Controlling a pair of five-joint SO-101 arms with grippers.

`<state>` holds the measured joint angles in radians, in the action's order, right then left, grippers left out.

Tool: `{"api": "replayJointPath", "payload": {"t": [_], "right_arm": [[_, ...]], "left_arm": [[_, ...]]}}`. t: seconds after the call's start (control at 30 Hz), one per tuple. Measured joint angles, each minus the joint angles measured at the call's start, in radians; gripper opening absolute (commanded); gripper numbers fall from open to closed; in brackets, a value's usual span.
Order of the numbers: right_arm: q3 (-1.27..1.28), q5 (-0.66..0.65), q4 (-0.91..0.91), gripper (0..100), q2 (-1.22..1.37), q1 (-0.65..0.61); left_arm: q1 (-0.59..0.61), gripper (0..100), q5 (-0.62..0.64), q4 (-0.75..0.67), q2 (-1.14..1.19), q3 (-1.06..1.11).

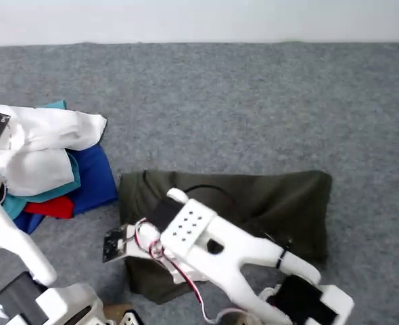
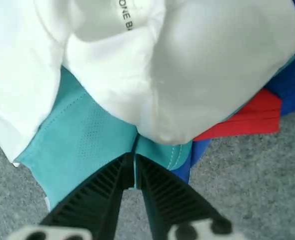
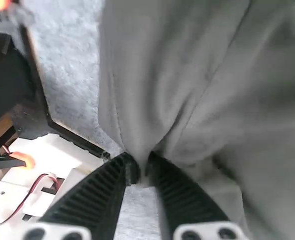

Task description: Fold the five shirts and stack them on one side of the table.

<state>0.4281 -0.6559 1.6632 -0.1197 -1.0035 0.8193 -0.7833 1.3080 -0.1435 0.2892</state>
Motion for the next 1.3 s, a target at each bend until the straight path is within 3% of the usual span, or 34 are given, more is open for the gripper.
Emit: {"api": "replayJointPath", "payload": {"t": [0.1, 0.37, 0.67, 0.97, 1.17, 1.3], "right_arm": [[0.000, 0.000, -0.002, 24.7, 0.028, 0.049], [-0.161, 0.000, 0.083, 24.5, 0.026, 0.064], [-0.196, 0.002, -0.003, 24.5, 0.026, 0.064], [-0.219, 0.130, -0.414, 24.0, 0.150, 0.064], [-0.219, 0.147, -0.683, 12.1, 0.338, 0.064], [-0.284, 0.147, -0.781, 10.1, 0.459, 0.064]], "left_arm": [[0.000, 1, 0.000, 0.000, 0.000, 0.000], [0.000, 1, 0.000, 0.000, 0.000, 0.000], [0.054, 1, 0.000, 0.000, 0.000, 0.000], [0.055, 1, 0.002, 0.000, 0.000, 0.000], [0.055, 1, 0.012, 0.000, 0.000, 0.000], [0.055, 1, 0.015, 0.000, 0.000, 0.000]]}}
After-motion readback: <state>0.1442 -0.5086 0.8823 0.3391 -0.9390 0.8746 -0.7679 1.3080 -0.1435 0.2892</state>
